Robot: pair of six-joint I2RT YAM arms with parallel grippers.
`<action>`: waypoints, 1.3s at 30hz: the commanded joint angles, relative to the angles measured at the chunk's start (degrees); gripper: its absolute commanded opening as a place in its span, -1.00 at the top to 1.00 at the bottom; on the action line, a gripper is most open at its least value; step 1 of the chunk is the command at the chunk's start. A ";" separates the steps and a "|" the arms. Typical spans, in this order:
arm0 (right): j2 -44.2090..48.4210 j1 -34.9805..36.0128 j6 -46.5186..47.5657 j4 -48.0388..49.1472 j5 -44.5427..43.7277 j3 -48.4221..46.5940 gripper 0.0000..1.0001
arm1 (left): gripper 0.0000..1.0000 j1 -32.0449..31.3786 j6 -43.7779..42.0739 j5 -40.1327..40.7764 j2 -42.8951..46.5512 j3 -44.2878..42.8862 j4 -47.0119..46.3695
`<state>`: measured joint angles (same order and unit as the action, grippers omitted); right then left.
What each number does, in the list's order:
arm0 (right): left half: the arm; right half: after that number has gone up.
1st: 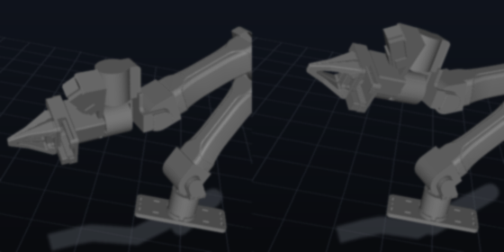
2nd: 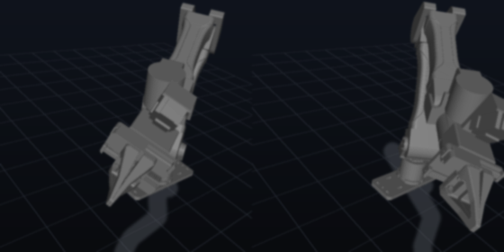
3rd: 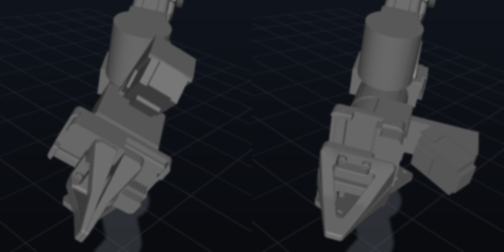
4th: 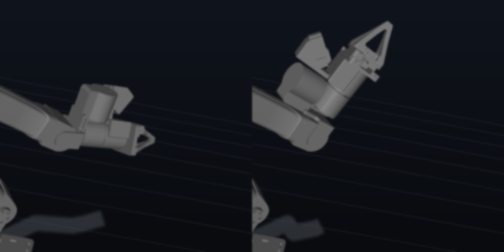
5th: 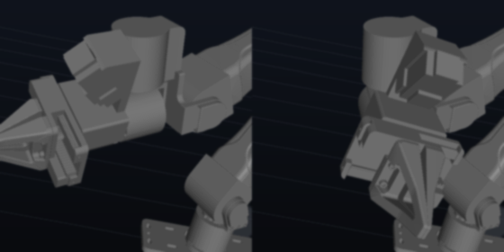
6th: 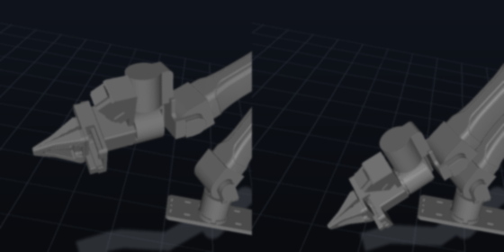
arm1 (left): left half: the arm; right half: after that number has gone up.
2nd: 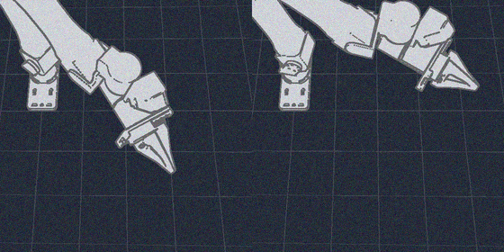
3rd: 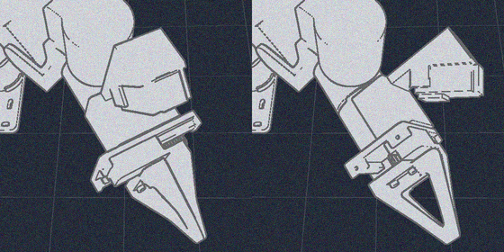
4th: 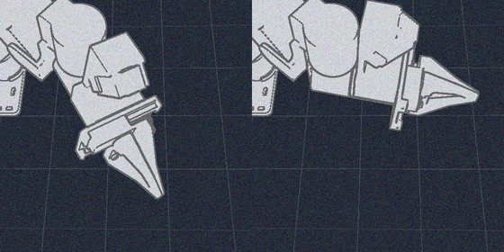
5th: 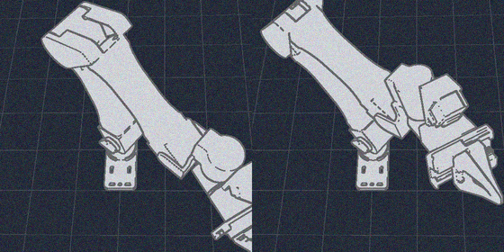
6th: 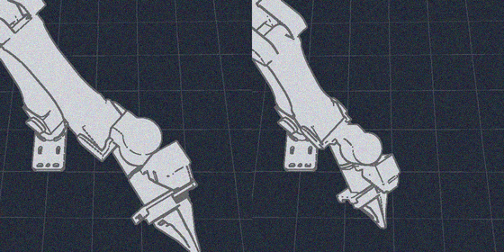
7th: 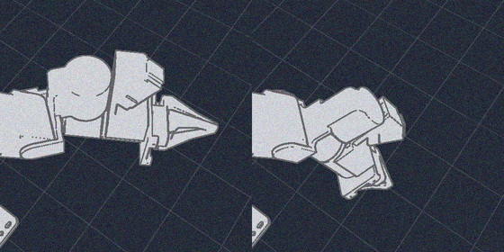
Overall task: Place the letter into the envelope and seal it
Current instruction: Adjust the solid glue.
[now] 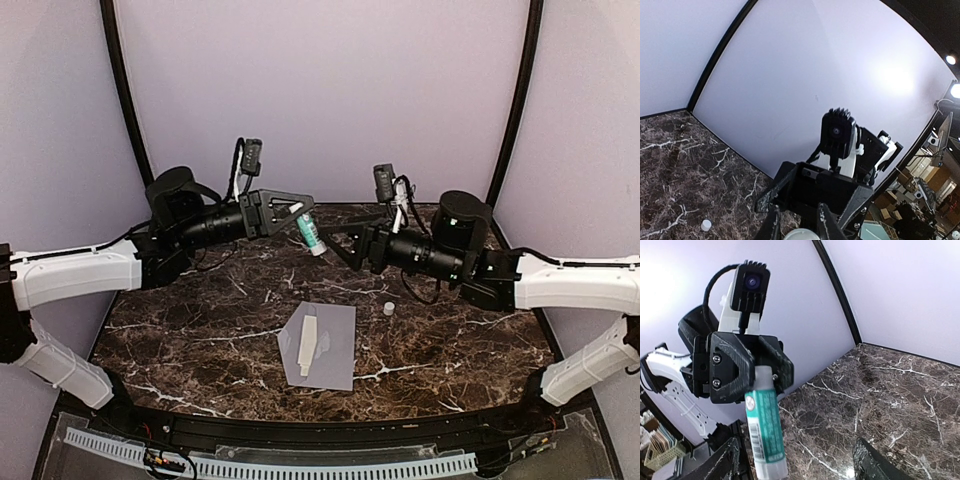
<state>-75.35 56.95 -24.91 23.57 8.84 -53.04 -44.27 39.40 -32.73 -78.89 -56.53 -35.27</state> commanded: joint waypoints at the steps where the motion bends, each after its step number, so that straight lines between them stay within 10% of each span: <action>1: 1.17 0.36 -5.78 16.60 -2.43 4.51 -0.49 | 1.00 -0.23 3.49 10.45 4.34 2.56 -11.54; 24: -8.91 2.01 -7.48 23.37 2.88 -3.25 0.08 | 1.00 -0.28 10.01 12.29 2.53 4.15 -18.24; 34: -9.13 1.94 -7.25 23.29 2.48 -3.87 0.92 | 0.98 -0.24 9.69 10.30 2.26 3.96 -17.54; 39: -8.77 2.02 -7.27 24.59 1.83 -3.18 1.00 | -0.02 -0.29 8.28 6.64 2.24 3.90 -16.12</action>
<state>-84.44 58.63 -32.03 44.12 11.68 -55.33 -44.23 49.23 -21.71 -76.93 -52.71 -51.31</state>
